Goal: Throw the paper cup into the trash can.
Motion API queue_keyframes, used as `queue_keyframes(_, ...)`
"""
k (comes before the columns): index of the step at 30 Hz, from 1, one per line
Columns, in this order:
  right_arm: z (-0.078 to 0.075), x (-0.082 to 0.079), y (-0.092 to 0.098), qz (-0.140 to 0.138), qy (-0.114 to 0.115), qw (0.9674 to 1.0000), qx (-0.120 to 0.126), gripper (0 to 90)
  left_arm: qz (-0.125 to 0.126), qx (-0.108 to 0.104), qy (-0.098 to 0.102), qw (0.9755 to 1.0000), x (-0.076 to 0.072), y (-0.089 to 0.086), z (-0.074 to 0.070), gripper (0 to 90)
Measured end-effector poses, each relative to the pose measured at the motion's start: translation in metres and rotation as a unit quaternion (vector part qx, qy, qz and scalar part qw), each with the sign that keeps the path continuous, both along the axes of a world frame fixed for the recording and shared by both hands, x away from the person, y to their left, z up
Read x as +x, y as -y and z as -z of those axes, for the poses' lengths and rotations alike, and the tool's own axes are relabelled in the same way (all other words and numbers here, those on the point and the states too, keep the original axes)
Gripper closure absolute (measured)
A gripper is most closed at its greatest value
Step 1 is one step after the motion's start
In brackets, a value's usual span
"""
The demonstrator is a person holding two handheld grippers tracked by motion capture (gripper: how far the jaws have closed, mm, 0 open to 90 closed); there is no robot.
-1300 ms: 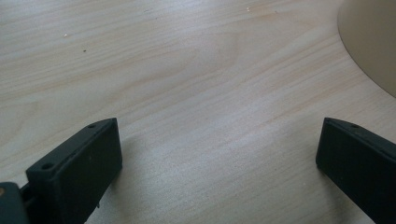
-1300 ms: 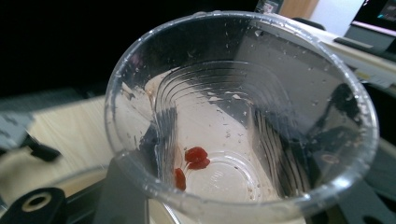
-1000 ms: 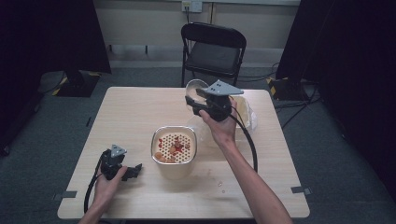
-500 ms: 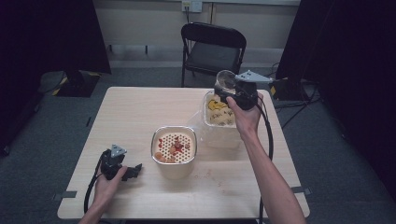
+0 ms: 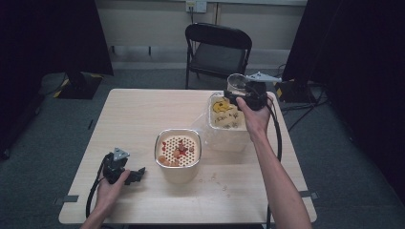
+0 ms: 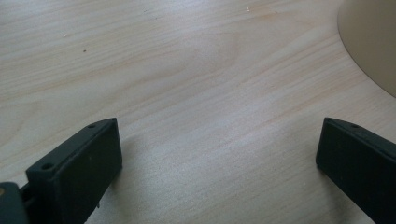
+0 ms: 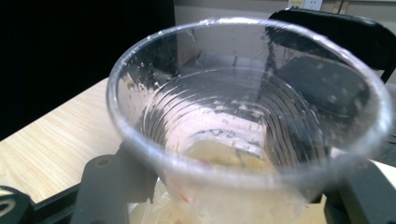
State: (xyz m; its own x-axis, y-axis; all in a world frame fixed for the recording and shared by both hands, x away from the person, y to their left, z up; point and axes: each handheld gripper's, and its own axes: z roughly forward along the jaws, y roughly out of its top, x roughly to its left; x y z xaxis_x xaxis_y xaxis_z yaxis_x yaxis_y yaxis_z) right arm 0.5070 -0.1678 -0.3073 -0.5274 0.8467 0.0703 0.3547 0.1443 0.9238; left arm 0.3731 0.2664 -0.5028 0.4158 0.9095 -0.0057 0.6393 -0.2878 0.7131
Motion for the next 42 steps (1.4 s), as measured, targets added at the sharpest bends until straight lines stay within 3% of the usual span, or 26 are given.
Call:
queue_keyframes(13, 0.002, 0.003, 0.004, 0.004, -0.015, 0.9999, 0.002, 15.5, -0.001, -0.001, 0.000, 1.0000, 0.000, 0.000, 0.000, 0.0)
queue_keyframes(20, 0.002, -0.007, 0.005, -0.008, -0.012, 0.9999, -0.001, 16.7, -0.001, -0.001, 0.000, 1.0000, 0.000, 0.000, 0.000, 0.0)
queue_keyframes(28, 0.007, -0.035, 0.005, -0.019, -0.003, 0.9997, -0.011, 16.7, 0.000, -0.001, 0.000, 1.0000, 0.000, 0.000, 0.000, 0.0)
queue_keyframes(38, 0.020, -0.077, 0.014, -0.034, -0.007, 0.9993, -0.014, 15.4, 0.000, -0.001, 0.000, 1.0000, 0.000, 0.000, 0.000, 0.0)
queue_keyframes(42, 0.032, -0.093, 0.024, -0.033, -0.017, 0.9992, -0.018, 14.1, -0.001, -0.001, 0.000, 1.0000, 0.000, 0.000, 0.000, 0.0)
